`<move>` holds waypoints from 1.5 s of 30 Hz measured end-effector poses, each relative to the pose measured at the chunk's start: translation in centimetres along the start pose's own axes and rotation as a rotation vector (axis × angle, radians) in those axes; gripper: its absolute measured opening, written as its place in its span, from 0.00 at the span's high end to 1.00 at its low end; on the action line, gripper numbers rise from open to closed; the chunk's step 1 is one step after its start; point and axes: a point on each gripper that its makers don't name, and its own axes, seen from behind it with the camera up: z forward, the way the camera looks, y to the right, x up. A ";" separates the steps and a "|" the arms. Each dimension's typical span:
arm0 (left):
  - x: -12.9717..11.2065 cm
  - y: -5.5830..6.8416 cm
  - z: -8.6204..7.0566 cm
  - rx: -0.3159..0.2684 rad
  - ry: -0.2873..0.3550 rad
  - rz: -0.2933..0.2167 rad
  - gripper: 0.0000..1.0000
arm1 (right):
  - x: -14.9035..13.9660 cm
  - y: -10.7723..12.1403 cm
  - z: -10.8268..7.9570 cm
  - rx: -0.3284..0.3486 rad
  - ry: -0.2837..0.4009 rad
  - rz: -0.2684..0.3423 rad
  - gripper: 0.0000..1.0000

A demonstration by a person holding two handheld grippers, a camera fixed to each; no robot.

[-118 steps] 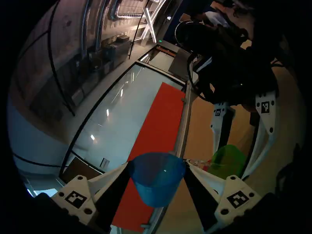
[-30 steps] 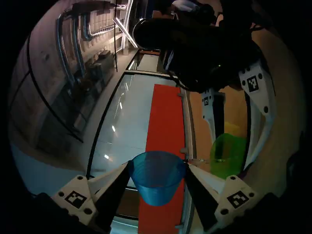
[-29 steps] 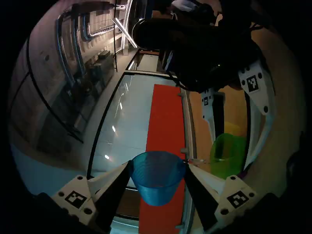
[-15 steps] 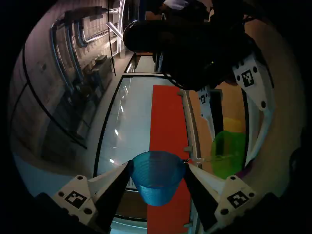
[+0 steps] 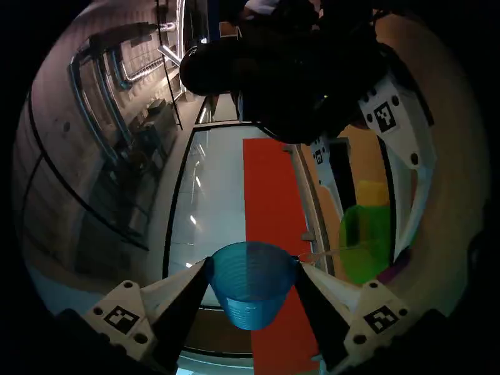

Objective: Pour water

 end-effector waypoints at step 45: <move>-3.7 1.9 0.9 -0.128 -0.010 -0.966 0.11 | 0.9 0.0 -0.8 -0.019 0.017 -0.011 0.11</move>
